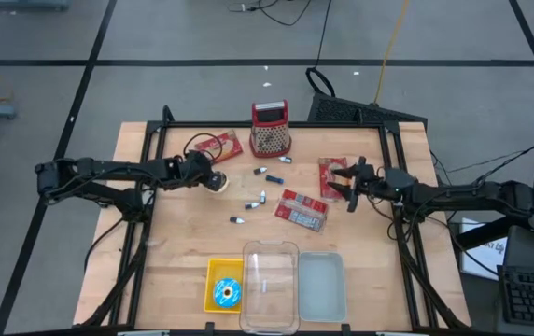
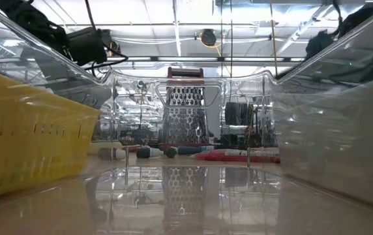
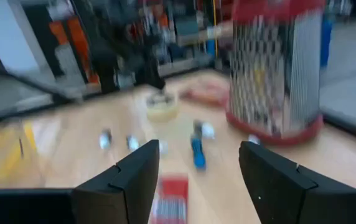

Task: Pick & Place Food Item
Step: Put the black donut into the yellow bin

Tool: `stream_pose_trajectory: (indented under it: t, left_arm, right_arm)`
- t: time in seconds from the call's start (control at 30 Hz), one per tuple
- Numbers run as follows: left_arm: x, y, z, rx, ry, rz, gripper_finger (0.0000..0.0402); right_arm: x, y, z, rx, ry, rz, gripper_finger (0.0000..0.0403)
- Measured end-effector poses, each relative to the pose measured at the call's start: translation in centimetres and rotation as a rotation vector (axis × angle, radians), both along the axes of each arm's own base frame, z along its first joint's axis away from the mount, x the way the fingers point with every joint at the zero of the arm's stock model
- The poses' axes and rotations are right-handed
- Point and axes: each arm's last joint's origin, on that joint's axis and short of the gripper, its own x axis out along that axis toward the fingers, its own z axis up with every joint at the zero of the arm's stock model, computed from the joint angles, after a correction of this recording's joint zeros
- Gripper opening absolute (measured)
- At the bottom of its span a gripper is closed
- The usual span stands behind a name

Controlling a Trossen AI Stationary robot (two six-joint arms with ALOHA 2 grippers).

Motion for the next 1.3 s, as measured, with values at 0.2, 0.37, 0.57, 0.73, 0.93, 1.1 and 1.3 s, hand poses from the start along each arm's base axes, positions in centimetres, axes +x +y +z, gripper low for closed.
stream_pose_trajectory:
  t: [0.2, 0.37, 0.57, 0.73, 0.93, 1.1, 1.3]
  left_arm:
    - [0.0, 0.0, 0.0, 0.0, -0.001, 0.0, 0.0186]
    - [0.2, 0.1, 0.1, 0.014, -0.021, 0.008, 0.0186]
    - [0.3, 0.1, 0.2, 0.024, -0.032, 0.008, 0.0186]
    - [0.4, -0.2, 0.2, 0.018, -0.035, -0.01, 0.0186]
    - [0.5, -0.3, 0.2, -0.002, -0.044, -0.018, 0.0186]
    - [0.3, -0.4, 0.1, -0.063, -0.052, -0.025, 0.0194]
    - [-0.3, -0.2, -0.3, -0.105, -0.009, 0.04, 0.0255]
  right_arm:
    - [0.0, 0.0, -0.3, 0.005, 0.023, 0.002, 0.0212]
    - [0.0, 0.0, -0.5, 0.009, 0.043, 0.002, 0.0212]
    - [0.0, 0.0, -0.4, -0.007, 0.043, 0.001, 0.021]
    - [0.0, 0.0, -0.5, -0.009, 0.048, 0.0, 0.0208]
    - [-0.1, 0.0, -0.7, -0.001, 0.076, 0.0, 0.0208]
    - [-0.1, 0.0, -1.3, 0.028, 0.126, 0.0, 0.0206]
    - [-0.1, 0.0, -0.7, -0.015, 0.077, 0.001, 0.0205]
